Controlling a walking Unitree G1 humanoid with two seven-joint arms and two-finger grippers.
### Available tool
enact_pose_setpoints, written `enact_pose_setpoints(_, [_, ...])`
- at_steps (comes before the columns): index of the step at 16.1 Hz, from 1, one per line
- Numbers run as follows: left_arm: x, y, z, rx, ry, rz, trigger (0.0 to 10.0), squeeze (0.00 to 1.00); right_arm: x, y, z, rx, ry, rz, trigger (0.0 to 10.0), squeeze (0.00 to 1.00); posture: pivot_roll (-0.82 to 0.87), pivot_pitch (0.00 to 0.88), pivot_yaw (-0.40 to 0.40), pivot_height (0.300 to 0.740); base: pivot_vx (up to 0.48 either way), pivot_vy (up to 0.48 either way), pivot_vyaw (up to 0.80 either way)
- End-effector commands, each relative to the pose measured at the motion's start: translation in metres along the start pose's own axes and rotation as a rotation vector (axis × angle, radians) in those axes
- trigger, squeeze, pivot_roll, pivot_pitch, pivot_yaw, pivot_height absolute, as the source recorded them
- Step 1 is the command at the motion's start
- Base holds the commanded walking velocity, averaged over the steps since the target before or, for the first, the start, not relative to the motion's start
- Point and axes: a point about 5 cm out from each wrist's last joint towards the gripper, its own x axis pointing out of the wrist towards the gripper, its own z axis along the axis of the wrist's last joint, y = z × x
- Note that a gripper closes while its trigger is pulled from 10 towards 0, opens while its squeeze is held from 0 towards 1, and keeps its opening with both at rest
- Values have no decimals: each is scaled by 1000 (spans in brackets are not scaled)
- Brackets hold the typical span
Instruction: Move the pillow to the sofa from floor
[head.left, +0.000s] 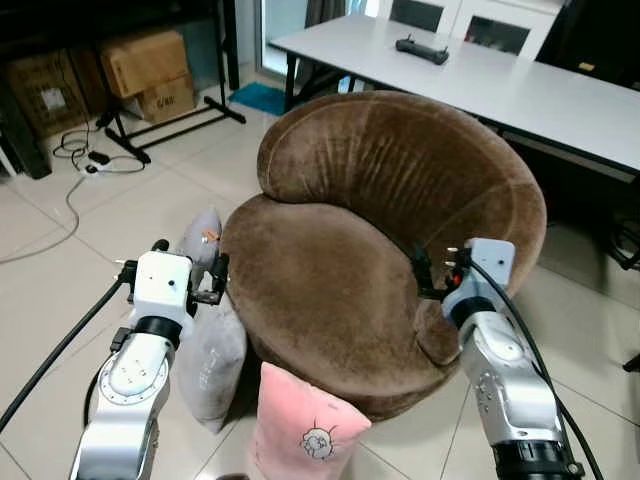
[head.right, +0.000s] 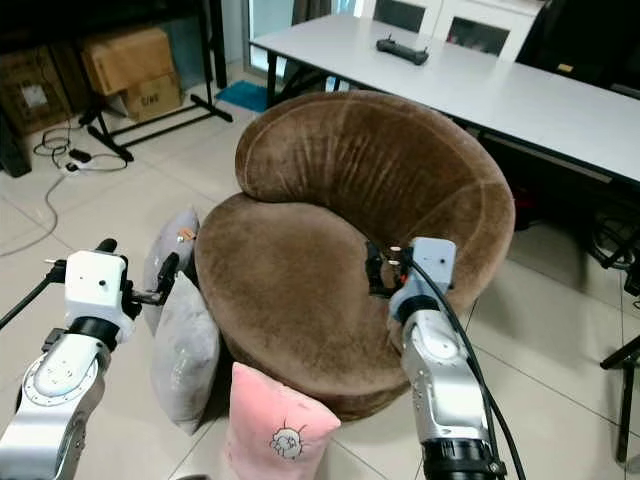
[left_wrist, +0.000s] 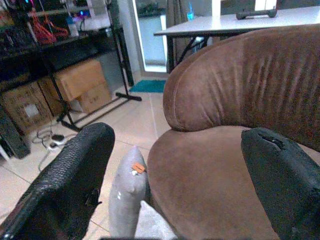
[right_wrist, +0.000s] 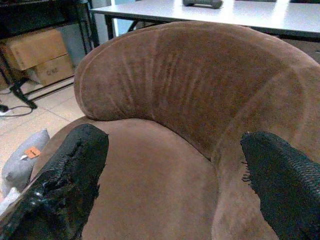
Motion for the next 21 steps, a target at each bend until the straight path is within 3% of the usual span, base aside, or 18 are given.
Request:
enact_pose_setpoints(1, [0, -3, 0, 6, -4, -10, 10000, 0, -2, -5, 0, 13, 4, -10, 10000, 0, 18, 0, -70, 680, 0, 0, 0])
enact_pose_setpoints(10, [-1, -1, 1, 13, -14, 5, 10000, 0, -3, -3, -2, 4, 12, 0, 10000, 0, 21, 0, -76, 590, 0, 0, 0])
enact_pose_setpoints(16, [-2, -2, 1, -26, -12, -5, 10000, 0, -1, -5, -2, -41, 21, -16, 10000, 0, 21, 0, -79, 590, 46, 0, 0])
enact_pose_setpoints(21, [-3, -4, 1, -30, -16, -13, 10000, 0, 1, -7, -3, -3, 29, -36, 10000, 0, 27, 0, -85, 590, 299, 0, 0])
